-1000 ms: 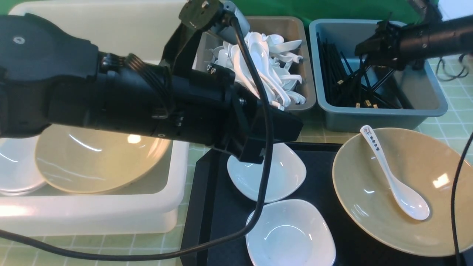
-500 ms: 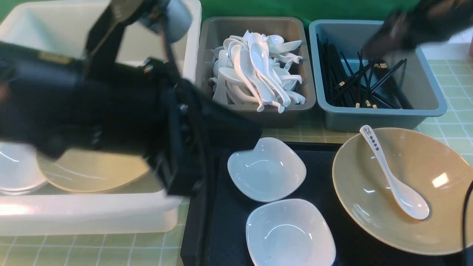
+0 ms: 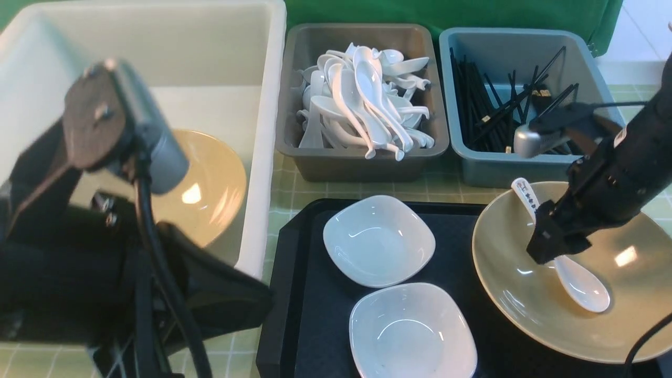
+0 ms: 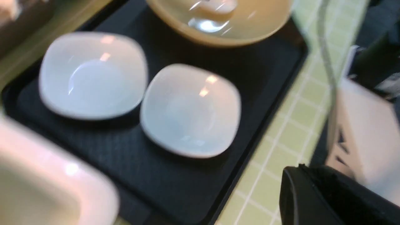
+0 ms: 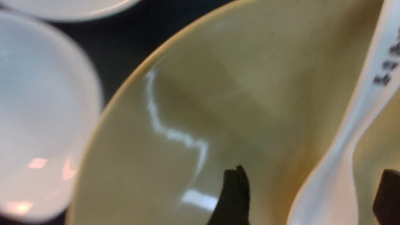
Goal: On green table put chopsticks spoon bowls plates into blue grey white boxes.
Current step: 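Reach down and grasp the white spoon resting in the bowl with the right gripper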
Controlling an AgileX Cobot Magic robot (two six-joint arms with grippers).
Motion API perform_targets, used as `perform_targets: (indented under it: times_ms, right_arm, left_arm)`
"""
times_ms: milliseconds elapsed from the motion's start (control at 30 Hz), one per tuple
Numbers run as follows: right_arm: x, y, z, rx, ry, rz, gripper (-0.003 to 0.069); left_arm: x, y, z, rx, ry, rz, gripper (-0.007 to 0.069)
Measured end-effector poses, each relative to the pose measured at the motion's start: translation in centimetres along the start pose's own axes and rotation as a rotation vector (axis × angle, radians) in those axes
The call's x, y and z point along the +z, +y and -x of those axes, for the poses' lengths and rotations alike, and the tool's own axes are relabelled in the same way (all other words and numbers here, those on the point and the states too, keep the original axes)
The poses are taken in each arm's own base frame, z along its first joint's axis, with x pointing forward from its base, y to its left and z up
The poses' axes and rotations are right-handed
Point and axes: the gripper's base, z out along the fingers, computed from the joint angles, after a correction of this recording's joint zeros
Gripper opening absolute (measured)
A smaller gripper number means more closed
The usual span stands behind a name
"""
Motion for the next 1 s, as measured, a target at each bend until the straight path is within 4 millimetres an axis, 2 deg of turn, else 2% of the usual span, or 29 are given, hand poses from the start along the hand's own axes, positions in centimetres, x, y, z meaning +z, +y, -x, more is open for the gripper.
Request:
perform_targets:
  times_ms: [167, 233, 267, 333, 367, 400, 467, 567, 667, 767, 933, 967, 1000]
  right_arm:
    - [1.2, -0.7, 0.9, 0.021, -0.096, -0.048, 0.0533]
    - [2.4, -1.0, 1.1, 0.027, -0.080, -0.047, 0.0459]
    - [2.5, -1.0, 1.1, 0.028, -0.078, -0.047, 0.0451]
    - [3.3, -1.2, 1.0, 0.028, -0.056, -0.043, 0.0328]
    - [3.4, -1.2, 1.0, 0.027, -0.053, -0.043, 0.0302]
    - [3.6, -1.2, 1.0, 0.023, -0.046, -0.042, 0.0223]
    - [3.7, -1.3, 1.0, 0.006, -0.041, -0.041, 0.0121]
    - [3.2, -1.1, 1.0, -0.007, -0.031, -0.035, 0.0127]
    - [1.3, -0.8, 1.5, -0.025, -0.043, -0.030, 0.0127]
    - [-1.5, -0.5, 2.7, -0.048, -0.095, -0.038, 0.0127]
    - [-8.2, 1.0, 6.6, -0.092, -0.288, -0.017, 0.0127]
    - [-8.4, 1.2, 6.8, -0.096, -0.295, -0.012, 0.0127]
    - [-10.2, 2.1, 8.6, -0.110, -0.386, 0.018, 0.0127]
  left_arm:
    - [0.4, 0.6, -0.6, -0.063, -0.041, 0.071, -0.0001]
    - [0.4, 0.8, -0.3, -0.088, -0.081, 0.095, -0.0001]
    - [0.4, 0.8, -0.3, -0.089, -0.083, 0.096, -0.0001]
    - [0.4, 0.9, -0.2, -0.101, -0.096, 0.101, -0.0001]
    - [0.4, 0.9, -0.2, -0.102, -0.097, 0.101, -0.0001]
    - [0.4, 0.9, -0.2, -0.105, -0.098, 0.101, -0.0001]
    - [0.4, 0.9, -0.2, -0.109, -0.099, 0.101, -0.0001]
    - [0.4, 0.9, -0.1, -0.113, -0.101, 0.102, -0.0001]
    - [0.3, 0.9, -0.1, -0.118, -0.105, 0.104, -0.0001]
    - [0.3, 1.0, 0.0, -0.123, -0.117, 0.111, -0.0001]
    - [0.2, 1.4, 0.5, -0.118, -0.177, 0.151, -0.0001]
    - [0.2, 1.4, 0.6, -0.118, -0.186, 0.156, -0.0001]
    - [0.1, 1.7, 0.9, -0.112, -0.221, 0.184, -0.0001]
